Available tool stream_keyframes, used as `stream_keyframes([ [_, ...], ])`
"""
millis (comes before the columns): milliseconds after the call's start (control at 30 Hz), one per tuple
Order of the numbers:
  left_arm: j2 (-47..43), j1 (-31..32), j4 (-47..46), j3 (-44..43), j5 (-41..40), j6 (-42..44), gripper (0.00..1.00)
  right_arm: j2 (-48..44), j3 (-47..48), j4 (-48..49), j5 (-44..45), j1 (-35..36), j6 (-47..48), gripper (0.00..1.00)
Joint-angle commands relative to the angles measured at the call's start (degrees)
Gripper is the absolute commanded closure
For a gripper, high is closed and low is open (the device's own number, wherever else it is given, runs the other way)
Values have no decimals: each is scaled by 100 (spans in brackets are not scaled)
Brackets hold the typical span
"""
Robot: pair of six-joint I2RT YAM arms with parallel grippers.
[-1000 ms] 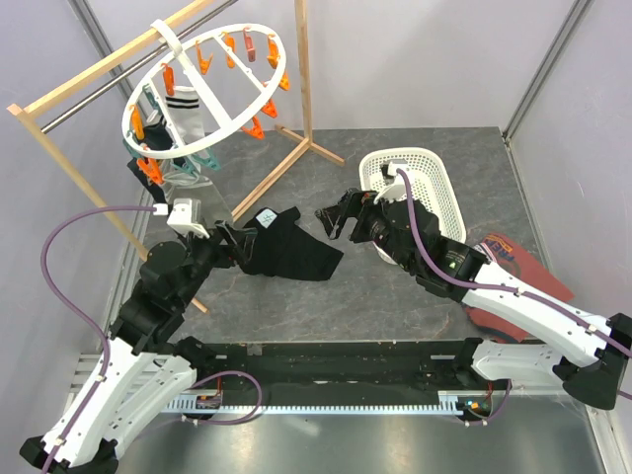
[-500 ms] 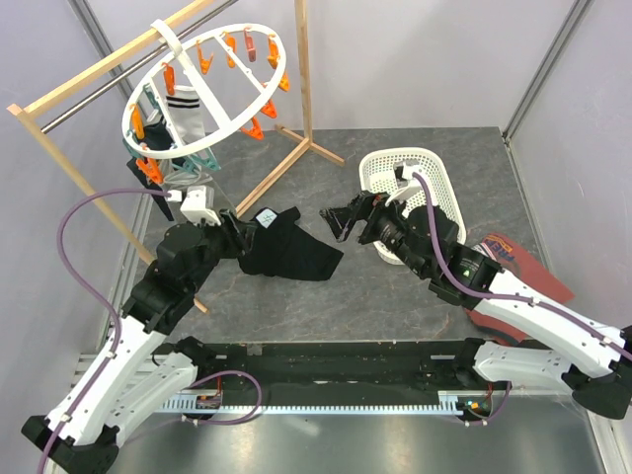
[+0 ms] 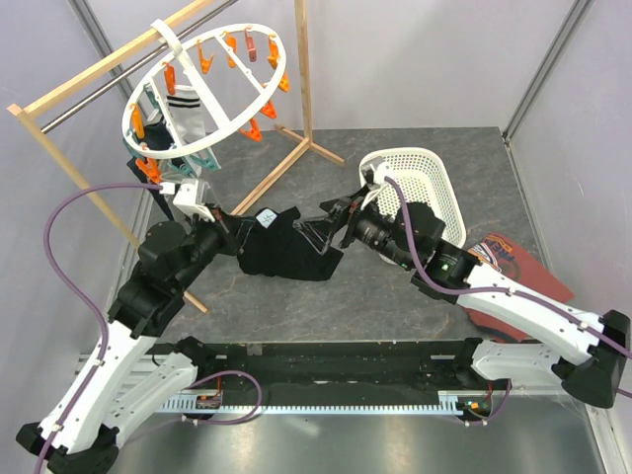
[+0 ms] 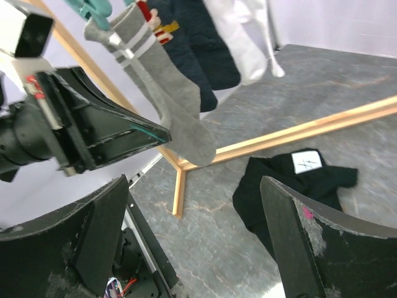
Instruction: Remove the socks clipped to the hanger
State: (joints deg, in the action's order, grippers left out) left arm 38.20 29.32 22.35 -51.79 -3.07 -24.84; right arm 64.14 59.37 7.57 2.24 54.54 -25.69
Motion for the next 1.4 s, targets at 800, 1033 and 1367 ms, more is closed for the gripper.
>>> stream_keyframes([
  [800, 301, -14, 525, 46, -2443, 621, 23, 547, 180, 737, -874, 21, 337, 5],
  [1033, 866, -14, 490, -278, -1911, 911, 93, 599, 180, 737, -866, 21, 390, 5],
  [1367, 382, -14, 428, -674, 289, 402, 98, 977, 13, 1649, -778, 21, 591, 7],
])
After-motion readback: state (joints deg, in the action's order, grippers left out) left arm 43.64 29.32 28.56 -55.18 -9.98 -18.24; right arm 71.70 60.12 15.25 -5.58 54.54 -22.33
